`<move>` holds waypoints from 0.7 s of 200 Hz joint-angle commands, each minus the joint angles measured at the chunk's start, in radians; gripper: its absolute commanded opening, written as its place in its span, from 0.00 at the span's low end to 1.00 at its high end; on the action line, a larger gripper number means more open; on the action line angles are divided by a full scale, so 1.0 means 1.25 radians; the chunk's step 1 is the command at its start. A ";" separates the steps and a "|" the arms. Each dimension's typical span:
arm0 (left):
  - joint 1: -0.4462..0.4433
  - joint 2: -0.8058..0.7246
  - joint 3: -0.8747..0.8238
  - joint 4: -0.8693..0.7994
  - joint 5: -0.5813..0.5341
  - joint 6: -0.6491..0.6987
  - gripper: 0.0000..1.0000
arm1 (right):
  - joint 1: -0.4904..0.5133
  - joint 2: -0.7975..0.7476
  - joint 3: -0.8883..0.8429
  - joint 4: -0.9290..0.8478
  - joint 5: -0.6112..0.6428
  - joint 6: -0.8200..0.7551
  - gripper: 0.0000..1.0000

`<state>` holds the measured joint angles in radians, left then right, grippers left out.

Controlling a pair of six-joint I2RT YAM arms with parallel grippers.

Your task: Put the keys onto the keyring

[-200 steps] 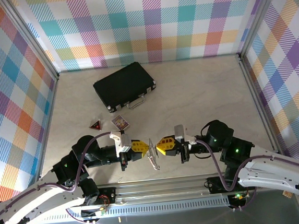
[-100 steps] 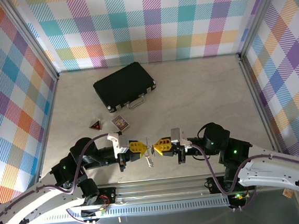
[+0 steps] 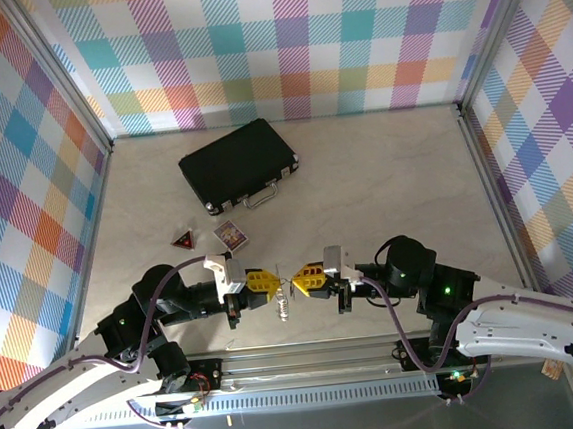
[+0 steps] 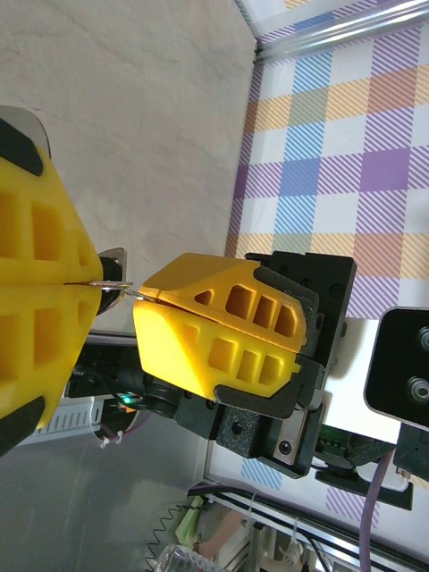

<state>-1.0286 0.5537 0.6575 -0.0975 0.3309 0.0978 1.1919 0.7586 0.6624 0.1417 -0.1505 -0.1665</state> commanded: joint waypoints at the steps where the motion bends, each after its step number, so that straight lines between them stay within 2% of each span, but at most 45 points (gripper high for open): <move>1: 0.005 -0.012 0.000 0.042 -0.003 0.001 0.00 | 0.006 -0.003 0.026 0.042 0.008 -0.006 0.00; 140: 0.005 -0.015 -0.003 0.045 -0.012 0.001 0.00 | 0.006 0.002 0.048 0.009 0.011 0.028 0.00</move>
<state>-1.0286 0.5537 0.6575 -0.0975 0.3225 0.0978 1.1927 0.7761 0.6937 0.1379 -0.1417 -0.1551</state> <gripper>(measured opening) 0.050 0.063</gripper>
